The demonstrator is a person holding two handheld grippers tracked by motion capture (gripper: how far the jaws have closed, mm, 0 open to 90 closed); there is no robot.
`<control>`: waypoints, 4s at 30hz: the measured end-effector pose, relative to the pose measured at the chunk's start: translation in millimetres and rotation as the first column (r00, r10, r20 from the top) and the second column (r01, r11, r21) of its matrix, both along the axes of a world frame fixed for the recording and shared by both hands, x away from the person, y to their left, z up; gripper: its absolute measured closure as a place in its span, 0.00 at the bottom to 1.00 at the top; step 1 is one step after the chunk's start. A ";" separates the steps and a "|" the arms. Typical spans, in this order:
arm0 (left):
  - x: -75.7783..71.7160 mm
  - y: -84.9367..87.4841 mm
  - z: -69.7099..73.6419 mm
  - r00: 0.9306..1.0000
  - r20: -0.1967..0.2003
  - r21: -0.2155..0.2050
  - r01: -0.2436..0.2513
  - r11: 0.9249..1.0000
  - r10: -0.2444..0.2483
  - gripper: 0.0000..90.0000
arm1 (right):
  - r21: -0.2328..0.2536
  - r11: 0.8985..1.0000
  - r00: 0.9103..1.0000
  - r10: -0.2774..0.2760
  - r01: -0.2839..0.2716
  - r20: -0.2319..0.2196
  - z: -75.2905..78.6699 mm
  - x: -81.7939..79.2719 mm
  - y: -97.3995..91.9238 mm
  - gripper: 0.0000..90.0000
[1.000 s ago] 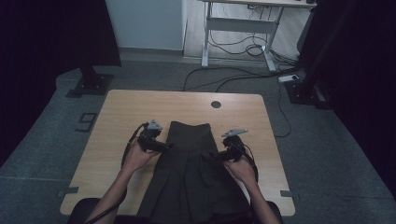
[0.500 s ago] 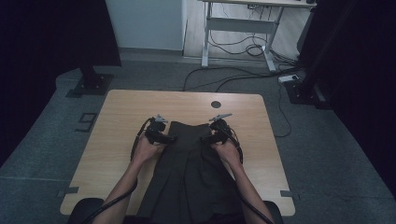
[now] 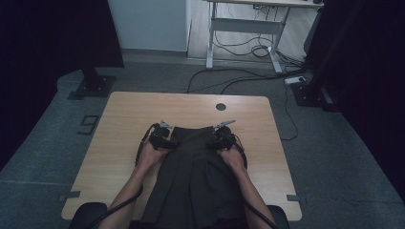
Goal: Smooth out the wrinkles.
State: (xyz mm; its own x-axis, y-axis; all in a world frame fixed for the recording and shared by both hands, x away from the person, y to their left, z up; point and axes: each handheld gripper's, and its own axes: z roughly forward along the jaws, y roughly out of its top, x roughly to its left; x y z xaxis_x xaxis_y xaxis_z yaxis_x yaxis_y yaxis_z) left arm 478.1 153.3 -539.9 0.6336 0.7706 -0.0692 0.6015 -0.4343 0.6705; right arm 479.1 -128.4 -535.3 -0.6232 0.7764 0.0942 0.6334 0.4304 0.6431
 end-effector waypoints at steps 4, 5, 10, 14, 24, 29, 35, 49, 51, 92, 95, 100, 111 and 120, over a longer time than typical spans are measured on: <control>0.0 -1.0 2.6 1.000 -0.023 -0.002 -0.018 1.000 0.018 0.46 | 0.047 0.999 0.999 0.020 -0.018 -0.038 0.5 -0.4 -1.1 0.78; -0.1 -1.7 3.4 0.999 -0.029 0.000 -0.021 1.000 0.021 0.49 | 0.056 0.998 0.999 0.022 -0.020 -0.043 0.2 -0.6 -1.6 0.80; 0.5 -3.0 6.2 0.997 -0.073 -0.022 -0.004 1.000 0.003 0.69 | 0.019 0.999 0.999 0.042 -0.041 -0.027 3.5 -2.9 2.1 0.83; 0.3 -1.1 5.2 0.997 -0.079 -0.056 0.010 0.998 -0.014 0.83 | 0.008 0.998 0.998 0.060 -0.060 0.007 9.1 -5.5 2.8 0.84; 11.0 2.0 45.1 0.994 0.089 -0.058 0.065 0.996 -0.060 0.88 | 0.060 0.995 0.995 0.074 -0.078 0.069 37.7 4.1 -5.5 0.85; 18.6 2.2 81.4 0.981 0.183 -0.056 0.073 0.996 -0.062 0.88 | 0.053 0.996 0.988 0.064 -0.072 0.138 66.8 14.6 -4.6 0.85; 9.6 9.3 132.3 0.933 0.355 -0.086 0.097 0.991 -0.061 0.88 | 0.067 0.995 0.958 0.055 -0.077 0.281 119.5 10.4 -4.7 0.85; -63.1 17.6 99.6 0.894 0.422 0.002 0.168 0.986 -0.153 0.88 | 0.054 0.979 0.915 0.163 -0.196 0.368 109.8 -63.8 -8.1 0.85; -73.6 19.2 94.1 0.896 0.418 -0.012 0.173 0.985 -0.152 0.88 | 0.043 0.978 0.910 0.175 -0.206 0.375 105.6 -75.7 -7.2 0.85; -93.9 -7.1 14.4 0.944 0.203 0.093 0.247 0.965 -0.261 0.86 | 0.041 0.989 0.975 0.133 -0.143 0.180 9.4 -96.1 -14.0 0.85; -87.3 -7.9 14.6 0.949 0.197 0.086 0.233 0.969 -0.246 0.86 | 0.037 0.991 0.974 0.117 -0.126 0.195 8.7 -83.5 -13.2 0.85; -94.2 0.9 19.5 0.959 0.184 0.012 0.216 0.976 -0.215 0.66 | 0.109 0.985 0.977 0.114 -0.135 0.181 10.5 -83.8 -19.5 0.70; -111.2 80.7 43.2 0.981 0.156 -0.058 0.125 0.991 -0.114 0.34 | 0.006 0.994 0.985 0.103 -0.105 0.137 27.1 -123.7 -83.7 0.31; -84.0 31.6 74.0 0.976 0.186 -0.115 0.133 0.984 -0.110 0.23 | 0.137 0.990 0.987 -0.048 0.027 0.152 51.0 -105.0 -76.8 0.23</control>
State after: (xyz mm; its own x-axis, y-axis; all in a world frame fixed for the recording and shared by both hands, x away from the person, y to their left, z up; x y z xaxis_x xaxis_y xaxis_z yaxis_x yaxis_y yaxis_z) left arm 394.2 184.9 -466.0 0.7329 0.6792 -0.0387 0.4156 -0.4020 0.8159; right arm 374.1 -205.2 -484.2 -0.6088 0.7865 0.1038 0.5361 0.3115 0.7846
